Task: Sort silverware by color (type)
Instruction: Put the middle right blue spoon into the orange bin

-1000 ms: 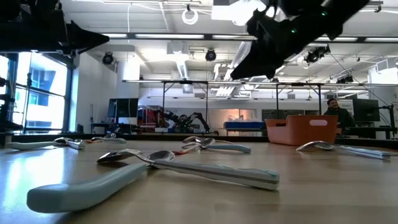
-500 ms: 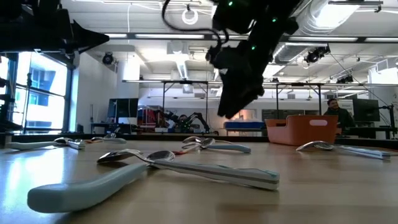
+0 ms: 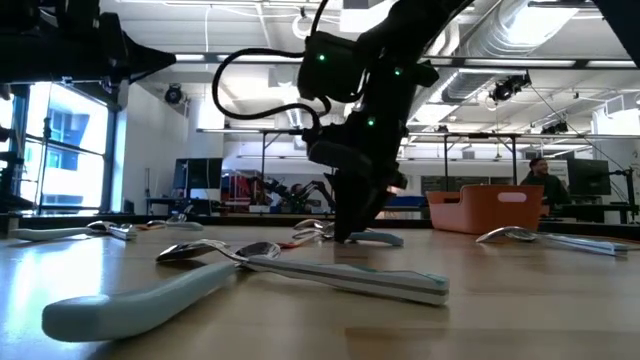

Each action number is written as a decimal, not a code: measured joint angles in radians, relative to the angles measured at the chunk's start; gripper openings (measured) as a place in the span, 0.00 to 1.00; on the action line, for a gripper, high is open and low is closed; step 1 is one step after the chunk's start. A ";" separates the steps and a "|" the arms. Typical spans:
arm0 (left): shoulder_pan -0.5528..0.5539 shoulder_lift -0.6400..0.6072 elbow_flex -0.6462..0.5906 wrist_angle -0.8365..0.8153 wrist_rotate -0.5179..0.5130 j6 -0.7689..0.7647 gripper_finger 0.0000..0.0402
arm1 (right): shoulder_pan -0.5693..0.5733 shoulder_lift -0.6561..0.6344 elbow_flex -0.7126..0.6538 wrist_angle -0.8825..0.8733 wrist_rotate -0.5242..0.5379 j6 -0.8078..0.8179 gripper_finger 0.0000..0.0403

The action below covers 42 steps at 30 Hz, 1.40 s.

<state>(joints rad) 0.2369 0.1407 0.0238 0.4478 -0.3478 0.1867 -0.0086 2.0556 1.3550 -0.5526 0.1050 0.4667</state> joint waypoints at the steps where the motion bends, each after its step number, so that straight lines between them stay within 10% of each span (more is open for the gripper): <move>1: 0.002 0.004 0.000 0.008 0.003 0.000 0.00 | -0.001 0.000 -0.001 -0.001 -0.001 0.004 0.32; 9: 0.005 0.037 0.000 0.013 0.025 -0.011 0.00 | -0.005 -0.002 -0.004 -0.014 -0.009 0.025 0.04; 27: 0.005 0.044 0.000 -0.015 0.027 -0.055 0.00 | -0.060 -0.285 -0.009 -0.144 -0.018 0.001 0.07; 34: 0.005 0.044 0.000 -0.025 0.027 -0.061 0.00 | -0.306 -0.465 -0.010 -0.517 0.137 -0.042 0.06; 42: 0.005 0.044 0.000 -0.043 0.021 -0.029 0.00 | -0.647 -0.480 -0.112 -0.549 0.128 -0.186 0.06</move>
<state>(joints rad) 0.2420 0.1852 0.0238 0.4053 -0.3271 0.1578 -0.6559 1.5757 1.2427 -1.1014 0.2334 0.2811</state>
